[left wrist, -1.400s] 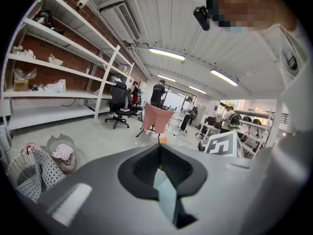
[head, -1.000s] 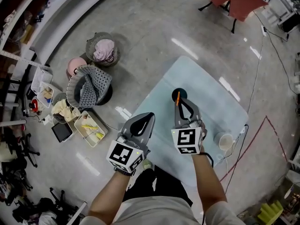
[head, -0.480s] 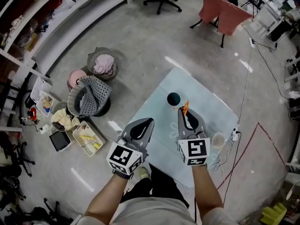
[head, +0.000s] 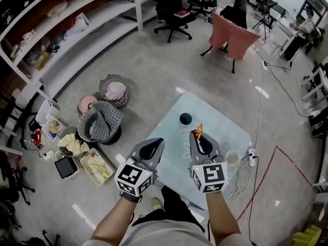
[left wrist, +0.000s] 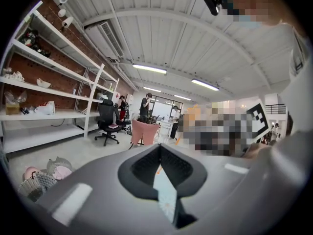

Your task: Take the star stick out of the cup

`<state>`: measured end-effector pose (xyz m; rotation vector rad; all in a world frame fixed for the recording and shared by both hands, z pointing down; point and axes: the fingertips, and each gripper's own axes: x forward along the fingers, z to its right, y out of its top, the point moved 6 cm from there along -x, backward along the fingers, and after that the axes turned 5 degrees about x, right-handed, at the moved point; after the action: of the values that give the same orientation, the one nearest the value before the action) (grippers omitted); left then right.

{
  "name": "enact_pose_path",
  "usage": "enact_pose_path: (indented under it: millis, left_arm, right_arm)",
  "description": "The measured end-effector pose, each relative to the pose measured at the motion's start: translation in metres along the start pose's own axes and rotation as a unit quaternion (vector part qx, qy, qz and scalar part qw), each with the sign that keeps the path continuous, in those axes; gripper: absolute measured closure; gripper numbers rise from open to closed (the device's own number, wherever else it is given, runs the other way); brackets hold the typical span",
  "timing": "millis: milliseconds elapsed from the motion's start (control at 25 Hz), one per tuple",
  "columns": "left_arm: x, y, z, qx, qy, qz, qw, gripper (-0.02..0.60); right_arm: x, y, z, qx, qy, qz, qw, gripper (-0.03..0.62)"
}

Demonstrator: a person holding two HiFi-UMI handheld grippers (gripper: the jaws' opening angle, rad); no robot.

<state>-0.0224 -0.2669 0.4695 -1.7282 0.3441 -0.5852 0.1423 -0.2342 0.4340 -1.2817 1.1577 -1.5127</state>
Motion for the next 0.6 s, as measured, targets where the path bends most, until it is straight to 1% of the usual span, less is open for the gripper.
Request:
enact_pose_path:
  millis: [400,600]
  left_arm:
    - [-0.053,0.033,0.022,0.014,-0.003,0.018,0.9997,0.575]
    - [-0.072,0.053,0.032,0.014,-0.005,0.029,0.9995,0.575]
  right_arm:
    - [-0.052,0.037,-0.038,-0.020,0.001,0.035,0.999,0.566]
    - [-0.072,0.057,-0.052,-0.027,0.001,0.049,0.998,0.566]
